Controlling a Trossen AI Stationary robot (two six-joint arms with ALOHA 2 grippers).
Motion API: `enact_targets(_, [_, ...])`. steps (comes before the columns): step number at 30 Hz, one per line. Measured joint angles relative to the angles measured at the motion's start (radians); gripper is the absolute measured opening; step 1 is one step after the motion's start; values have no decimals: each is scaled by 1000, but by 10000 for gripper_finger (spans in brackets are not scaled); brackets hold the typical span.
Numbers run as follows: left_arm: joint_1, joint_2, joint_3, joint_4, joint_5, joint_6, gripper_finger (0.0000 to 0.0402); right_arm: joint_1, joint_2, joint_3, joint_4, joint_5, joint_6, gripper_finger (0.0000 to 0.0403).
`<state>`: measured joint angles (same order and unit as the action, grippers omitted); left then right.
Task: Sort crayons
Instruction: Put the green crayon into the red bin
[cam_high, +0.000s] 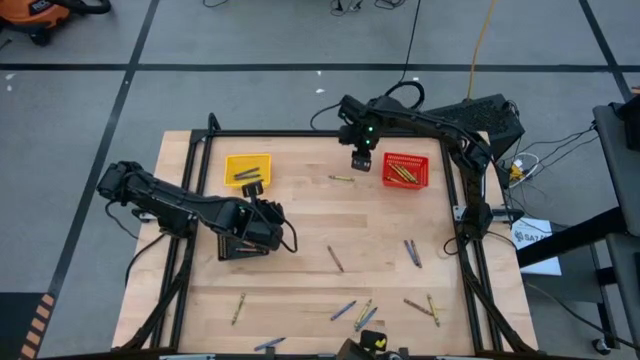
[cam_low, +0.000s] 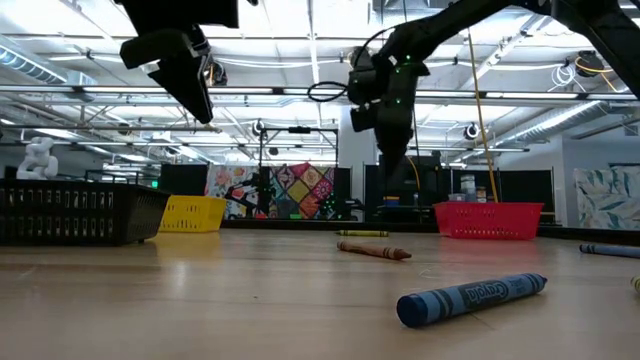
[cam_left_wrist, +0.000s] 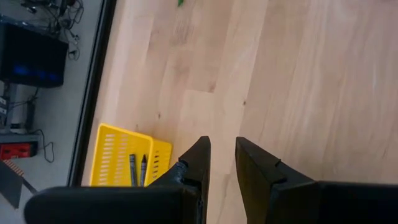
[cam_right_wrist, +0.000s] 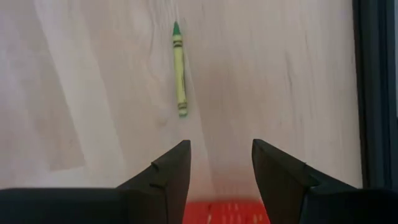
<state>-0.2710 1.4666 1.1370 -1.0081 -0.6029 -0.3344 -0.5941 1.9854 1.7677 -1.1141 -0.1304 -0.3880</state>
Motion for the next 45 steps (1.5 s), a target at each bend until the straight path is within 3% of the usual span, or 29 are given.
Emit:
enact_targets(6, [0,0,0,6,0,-1,68,13,0,-72,174,-1,-25,157])
enact_targets(16, [0,0,0,6,0,-2,68,20,-1,-145,305,-4,-44,157])
enact_targets(25, [0,0,0,5,1,-4,68,33,0,-233,352,-58,-35,157])
enact_targets(45, [0,0,0,6,1,-2,68,53,0,-303,415,-58,35,157])
